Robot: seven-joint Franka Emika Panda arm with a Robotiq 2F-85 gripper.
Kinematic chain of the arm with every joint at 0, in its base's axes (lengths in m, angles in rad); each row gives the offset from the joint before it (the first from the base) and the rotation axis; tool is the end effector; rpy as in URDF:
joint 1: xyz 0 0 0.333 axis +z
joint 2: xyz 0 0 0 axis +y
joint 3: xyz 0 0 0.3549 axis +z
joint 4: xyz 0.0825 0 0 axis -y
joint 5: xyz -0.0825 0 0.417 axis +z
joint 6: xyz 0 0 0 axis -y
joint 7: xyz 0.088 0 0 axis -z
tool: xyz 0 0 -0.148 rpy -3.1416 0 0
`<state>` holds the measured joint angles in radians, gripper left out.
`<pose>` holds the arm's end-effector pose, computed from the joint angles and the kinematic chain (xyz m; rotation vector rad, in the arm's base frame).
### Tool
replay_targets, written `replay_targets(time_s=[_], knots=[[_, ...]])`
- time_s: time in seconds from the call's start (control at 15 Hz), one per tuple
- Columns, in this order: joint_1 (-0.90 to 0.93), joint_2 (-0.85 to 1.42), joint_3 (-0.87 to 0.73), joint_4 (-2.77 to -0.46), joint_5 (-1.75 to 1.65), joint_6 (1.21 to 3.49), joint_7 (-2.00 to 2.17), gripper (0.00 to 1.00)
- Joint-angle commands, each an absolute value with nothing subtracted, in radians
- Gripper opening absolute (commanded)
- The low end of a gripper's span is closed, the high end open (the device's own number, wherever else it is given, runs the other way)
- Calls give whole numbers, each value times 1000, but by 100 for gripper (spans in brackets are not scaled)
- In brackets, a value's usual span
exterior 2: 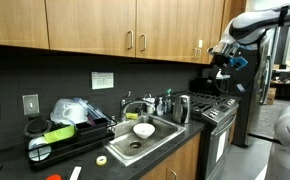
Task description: Move the faucet to the left
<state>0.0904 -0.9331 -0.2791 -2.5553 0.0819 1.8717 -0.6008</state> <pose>0.3067 -0.0619 0.5412 -2.8128 -0.6896 -0.4631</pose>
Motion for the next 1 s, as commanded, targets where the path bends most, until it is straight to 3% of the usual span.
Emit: replay_targets(time_s=[0.0, 0.53, 0.93], knots=[[114, -924, -318, -2546, 115, 2000, -658, 100], [278, -837, -362, -2659, 391, 2591, -700, 100], [703, -691, -624, -2688, 544, 2955, -817, 100]])
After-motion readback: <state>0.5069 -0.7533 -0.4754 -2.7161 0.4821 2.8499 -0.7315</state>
